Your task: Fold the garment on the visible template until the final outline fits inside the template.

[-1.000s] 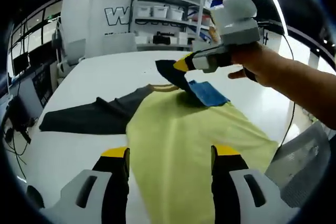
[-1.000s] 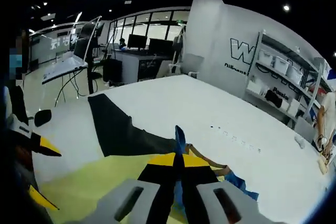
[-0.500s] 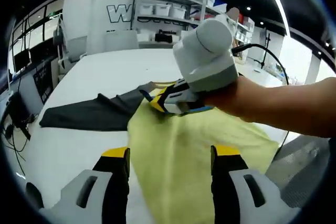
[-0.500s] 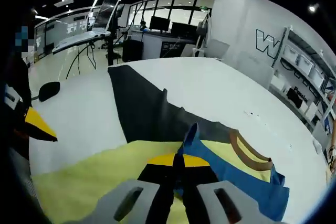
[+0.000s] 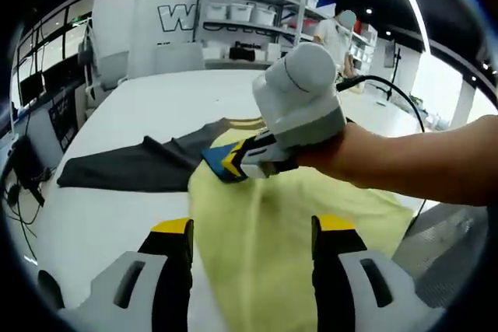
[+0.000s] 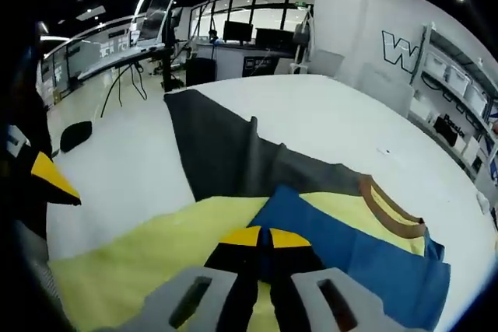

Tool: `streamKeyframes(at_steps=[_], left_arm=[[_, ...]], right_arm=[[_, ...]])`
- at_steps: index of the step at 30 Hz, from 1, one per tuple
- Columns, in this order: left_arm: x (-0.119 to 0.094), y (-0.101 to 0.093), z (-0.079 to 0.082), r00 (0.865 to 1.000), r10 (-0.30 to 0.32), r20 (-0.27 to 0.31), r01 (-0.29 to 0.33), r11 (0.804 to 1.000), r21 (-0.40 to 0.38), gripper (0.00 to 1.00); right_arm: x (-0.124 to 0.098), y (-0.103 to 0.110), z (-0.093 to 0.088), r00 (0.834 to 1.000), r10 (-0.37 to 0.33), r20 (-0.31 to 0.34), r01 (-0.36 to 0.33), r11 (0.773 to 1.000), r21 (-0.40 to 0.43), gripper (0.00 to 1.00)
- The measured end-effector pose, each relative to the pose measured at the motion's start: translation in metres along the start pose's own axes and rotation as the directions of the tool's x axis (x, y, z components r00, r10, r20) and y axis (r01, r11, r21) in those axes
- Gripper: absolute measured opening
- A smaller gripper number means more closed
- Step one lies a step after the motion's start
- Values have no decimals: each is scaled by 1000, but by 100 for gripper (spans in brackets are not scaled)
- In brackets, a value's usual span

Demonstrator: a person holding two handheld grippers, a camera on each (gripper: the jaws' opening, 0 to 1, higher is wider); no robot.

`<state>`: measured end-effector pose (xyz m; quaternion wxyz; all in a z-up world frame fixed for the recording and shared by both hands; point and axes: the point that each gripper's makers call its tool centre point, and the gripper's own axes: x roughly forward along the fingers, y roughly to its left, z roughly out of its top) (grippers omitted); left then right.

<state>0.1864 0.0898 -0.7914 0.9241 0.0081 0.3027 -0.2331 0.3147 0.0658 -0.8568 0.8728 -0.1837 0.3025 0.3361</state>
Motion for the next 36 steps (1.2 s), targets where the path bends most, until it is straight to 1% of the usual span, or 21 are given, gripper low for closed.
streamKeyframes(at_steps=[1, 3, 4, 7, 12, 18, 21, 24, 26, 27, 28, 29, 32, 33, 36], left_arm=[[0, 0, -1, 1000, -1, -2, 1, 1000, 1, 58], [0, 0, -1, 1000, 0, -3, 0, 1000, 1, 58], [0, 0, -1, 1000, 1, -3, -1, 1000, -1, 58], [0, 0, -2, 1000, 2, -5, -2, 1000, 0, 58], [0, 1, -2, 1000, 6, -5, -6, 1000, 1, 58], [0, 1, -2, 1000, 5, -5, -5, 1000, 7, 58], [0, 0, -2, 1000, 4, -8, -4, 1000, 11, 58], [1, -1, -2, 1000, 3, -9, -3, 1000, 16, 58], [1, -2, -2, 1000, 3, -9, -3, 1000, 17, 58], [0, -2, -2, 1000, 3, -8, -3, 1000, 17, 58], [1, -2, -2, 1000, 3, -8, -3, 1000, 18, 58], [1, -2, -2, 1000, 3, -7, -3, 1000, 18, 58], [1, -2, -2, 1000, 2, -7, -2, 1000, 20, 58], [1, -2, -2, 1000, 1, -7, -1, 1000, 20, 58], [1, -2, -1, 1000, 1, -5, -1, 1000, 22, 58]], right_arm=[[2, 3, -8, 1000, 6, -27, -6, 1000, -1, 0], [3, 6, -13, 999, 11, -37, -11, 1000, -7, 0], [2, 5, -11, 1000, 9, -23, -10, 1000, -11, 0], [0, 4, -9, 999, 18, -30, -18, 1000, 3, 0], [-7, 1, -3, 1000, 9, -1, -9, 1000, 5, 1], [-19, -5, 4, 999, -9, 35, 9, 1000, -1, 4], [-23, -10, 6, 999, -22, 47, 22, 1000, 5, 8], [-26, -15, 8, 997, -37, 66, 36, 999, 25, 17], [-28, -17, 9, 996, -43, 73, 41, 999, 32, 28], [-30, -18, 9, 996, -51, 77, 48, 998, 37, 35], [-32, -19, 10, 995, -56, 82, 52, 998, 45, 43], [-33, -21, 10, 995, -60, 82, 54, 996, 66, 48], [-38, -27, 8, 993, -73, 88, 63, 992, 110, 55], [-40, -29, 7, 993, -79, 90, 68, 990, 120, 59], [-48, -36, 3, 992, -91, 93, 75, 983, 165, 63]])
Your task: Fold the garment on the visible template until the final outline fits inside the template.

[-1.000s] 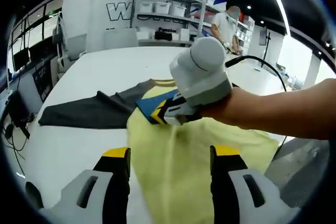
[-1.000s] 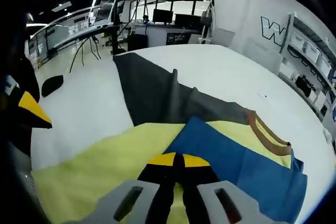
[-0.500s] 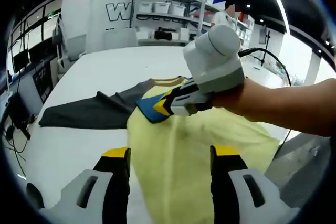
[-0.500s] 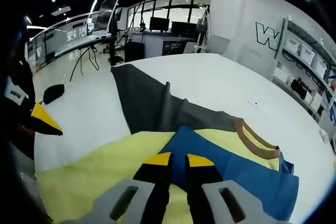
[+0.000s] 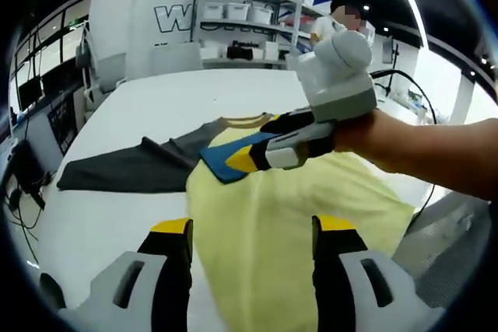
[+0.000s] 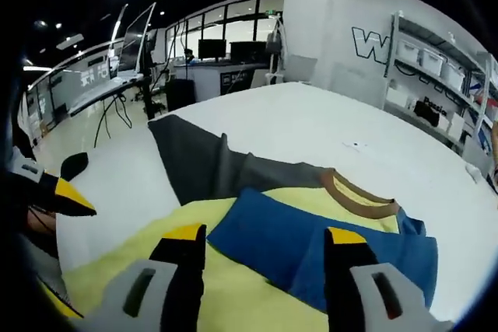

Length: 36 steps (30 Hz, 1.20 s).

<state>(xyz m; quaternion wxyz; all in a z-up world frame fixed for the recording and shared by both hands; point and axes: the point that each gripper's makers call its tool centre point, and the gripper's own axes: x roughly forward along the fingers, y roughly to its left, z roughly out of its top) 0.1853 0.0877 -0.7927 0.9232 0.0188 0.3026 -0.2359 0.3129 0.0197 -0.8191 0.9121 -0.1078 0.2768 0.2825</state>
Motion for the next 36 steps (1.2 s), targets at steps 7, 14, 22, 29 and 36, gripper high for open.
streamKeyframes(at_steps=[7, 14, 22, 29, 36], left_arm=[[1, -3, 0, 1000, -9, -2, 9, 1000, 10, 58], [2, -5, 1, 1000, -15, -1, 15, 1000, 16, 58], [2, -6, 2, 1000, -23, 1, 23, 1000, 20, 59], [3, -9, 1, 999, -31, -6, 32, 999, 27, 58], [4, -11, -1, 999, -35, -15, 35, 999, 33, 58]], right_arm=[[-17, -20, -5, 999, -41, 11, 41, 998, 42, 66], [-41, -35, -15, 997, -74, 12, 73, 995, 69, 66], [-90, -49, -19, 993, -114, 37, 111, 990, 82, 67], [-144, -55, -19, 985, -149, 83, 141, 986, 91, 67], [-183, -49, -37, 981, -166, 104, 152, 980, 130, 66]])
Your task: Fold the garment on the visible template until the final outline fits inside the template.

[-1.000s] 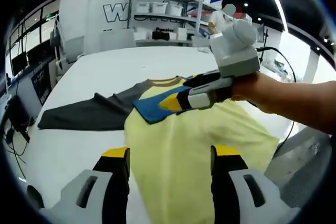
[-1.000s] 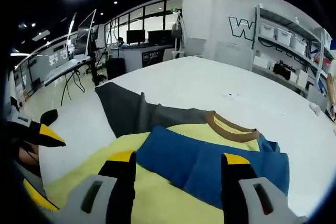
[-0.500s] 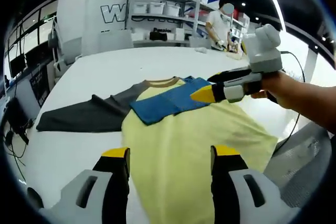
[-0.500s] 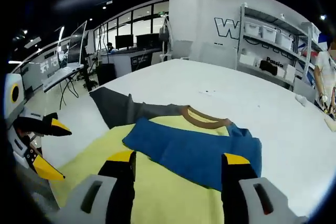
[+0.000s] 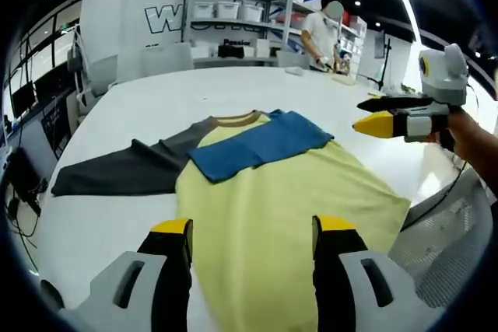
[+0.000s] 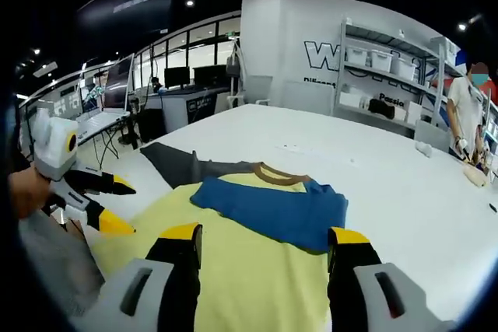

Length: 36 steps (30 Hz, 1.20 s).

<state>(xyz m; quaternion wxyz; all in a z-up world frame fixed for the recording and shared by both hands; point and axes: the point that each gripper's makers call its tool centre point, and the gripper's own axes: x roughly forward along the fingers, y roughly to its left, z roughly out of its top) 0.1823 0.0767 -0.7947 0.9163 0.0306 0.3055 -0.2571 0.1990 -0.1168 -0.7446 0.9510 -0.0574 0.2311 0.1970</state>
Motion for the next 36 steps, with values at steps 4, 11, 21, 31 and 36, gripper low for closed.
streamKeyframes(at_steps=[4, 11, 21, 31, 36], left_arm=[[0, -1, -1, 1000, 1, -4, -1, 1000, 4, 58], [0, -2, -3, 1000, 2, -12, -2, 1000, 13, 58], [-4, 3, -1, 1000, 15, 4, -15, 1000, -6, 58], [-16, 26, 8, 998, 45, 38, -42, 996, -74, 58], [-25, 80, 12, 989, 141, 42, -134, 982, -130, 57]], right_arm=[[-21, 2, -17, 1000, -12, -8, 13, 1000, 24, 65], [-34, 9, -37, 1000, -12, -27, 13, 998, 57, 65], [-27, 14, -34, 1000, 6, -25, -5, 1000, 27, 65], [-27, 15, -34, 1000, 12, -22, -12, 999, 31, 64], [-27, 16, -35, 1000, 20, -24, -19, 999, 25, 64]])
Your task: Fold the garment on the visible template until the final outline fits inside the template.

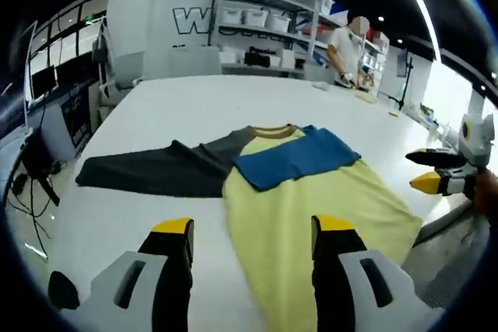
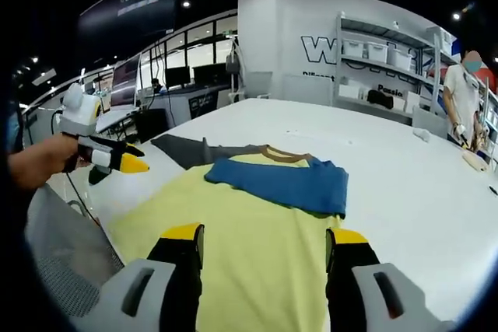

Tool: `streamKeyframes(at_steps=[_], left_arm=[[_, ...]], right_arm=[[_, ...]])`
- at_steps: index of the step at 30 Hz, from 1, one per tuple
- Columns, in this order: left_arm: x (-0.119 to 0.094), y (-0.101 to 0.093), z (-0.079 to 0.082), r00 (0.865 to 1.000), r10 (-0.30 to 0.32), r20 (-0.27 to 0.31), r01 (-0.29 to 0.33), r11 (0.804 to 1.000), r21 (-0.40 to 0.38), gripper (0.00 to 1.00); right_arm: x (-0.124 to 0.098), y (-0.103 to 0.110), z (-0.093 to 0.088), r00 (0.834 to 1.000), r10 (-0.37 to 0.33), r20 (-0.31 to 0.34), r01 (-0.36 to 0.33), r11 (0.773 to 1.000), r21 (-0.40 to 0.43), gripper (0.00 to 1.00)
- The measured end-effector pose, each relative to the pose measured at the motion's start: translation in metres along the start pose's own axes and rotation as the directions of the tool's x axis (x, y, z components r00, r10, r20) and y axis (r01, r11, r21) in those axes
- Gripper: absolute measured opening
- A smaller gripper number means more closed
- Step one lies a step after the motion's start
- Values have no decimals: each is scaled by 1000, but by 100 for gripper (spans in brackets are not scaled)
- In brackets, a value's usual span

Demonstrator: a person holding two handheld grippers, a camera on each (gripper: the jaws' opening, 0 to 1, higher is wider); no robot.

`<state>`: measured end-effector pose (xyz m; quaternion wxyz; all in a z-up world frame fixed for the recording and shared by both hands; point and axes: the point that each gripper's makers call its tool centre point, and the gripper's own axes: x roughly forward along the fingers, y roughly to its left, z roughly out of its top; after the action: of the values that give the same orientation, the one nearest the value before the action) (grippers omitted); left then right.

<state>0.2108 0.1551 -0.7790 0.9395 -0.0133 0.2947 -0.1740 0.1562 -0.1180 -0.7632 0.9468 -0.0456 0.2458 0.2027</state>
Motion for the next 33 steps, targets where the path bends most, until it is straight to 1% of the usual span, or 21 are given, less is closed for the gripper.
streamKeyframes(at_steps=[1, 2, 4, 5, 6, 9, 10, 13, 14, 15, 17, 18, 19, 20, 21, 22, 23, 27, 28, 31, 33], left_arm=[[0, 10, 3, 1000, 20, 6, -20, 1000, -7, 57], [1, 30, 8, 998, 60, 16, -59, 998, -4, 57], [2, 47, 11, 996, 85, 16, -85, 996, -8, 56], [4, 60, 15, 994, 107, 23, -107, 994, -15, 56], [4, 63, 16, 993, 113, 24, -113, 993, -17, 56], [9, 94, 22, 985, 165, 43, -162, 985, -57, 55], [10, 101, 23, 983, 177, 47, -174, 983, -66, 54], [17, 134, 24, 970, 234, 71, -223, 965, -140, 52], [17, 139, 23, 967, 245, 71, -233, 962, -143, 51], [19, 153, 22, 960, 272, 72, -259, 954, -149, 51], [25, 176, 18, 951, 305, 57, -286, 933, -217, 49], [27, 181, 17, 949, 309, 58, -287, 928, -239, 50], [29, 186, 18, 948, 312, 59, -292, 931, -221, 50], [32, 193, 18, 943, 327, 58, -309, 929, -206, 50], [34, 197, 18, 942, 331, 57, -312, 927, -209, 49], [37, 203, 17, 940, 336, 52, -317, 922, -223, 49], [40, 208, 14, 937, 347, 37, -326, 907, -266, 49], [50, 222, 10, 930, 367, 17, -349, 898, -267, 48], [53, 228, 10, 927, 374, 16, -354, 890, -289, 48], [56, 233, 8, 919, 395, 5, -373, 870, -322, 47], [60, 235, 7, 917, 400, -2, -379, 867, -324, 46]], right_arm=[[0, 0, 0, 1000, 1, -1, -1, 1000, 0, 64], [0, 0, 0, 1000, 1, -1, -1, 1000, 2, 64], [0, 0, -1, 1000, 0, -3, 0, 1000, 4, 64], [0, -1, -1, 1000, 0, -4, 0, 1000, 5, 64], [0, 0, -1, 1000, 0, -5, 0, 1000, 5, 64], [0, 0, -2, 1000, 0, -8, 0, 1000, 5, 63], [0, 0, -2, 1000, 0, -9, 0, 1000, 5, 63], [1, -1, -3, 1000, 0, -14, 0, 1000, 5, 63], [1, -1, -3, 1000, 0, -15, 0, 1000, 4, 63], [2, 0, -4, 1000, 0, -19, 0, 1000, 3, 63], [3, 0, -6, 1000, 1, -27, -1, 1000, 1, 63], [3, 0, -6, 1000, 1, -29, -1, 1000, -1, 63], [3, 0, -7, 999, 1, -32, -1, 1000, -2, 63], [4, 0, -8, 999, 1, -37, -1, 1000, -5, 63], [4, 0, -9, 999, 2, -41, -2, 1000, -6, 63], [5, 1, -10, 999, 2, -45, -3, 1000, -8, 63], [5, 1, -10, 999, 4, -48, -4, 1000, -10, 63], [6, 2, -10, 999, 7, -50, -8, 1000, -11, 62], [6, 2, -11, 999, 6, -52, -7, 1000, -9, 62], [6, 0, -12, 998, 3, -55, -3, 1000, -5, 62], [6, 0, -12, 998, 2, -56, -2, 1000, -3, 61]])
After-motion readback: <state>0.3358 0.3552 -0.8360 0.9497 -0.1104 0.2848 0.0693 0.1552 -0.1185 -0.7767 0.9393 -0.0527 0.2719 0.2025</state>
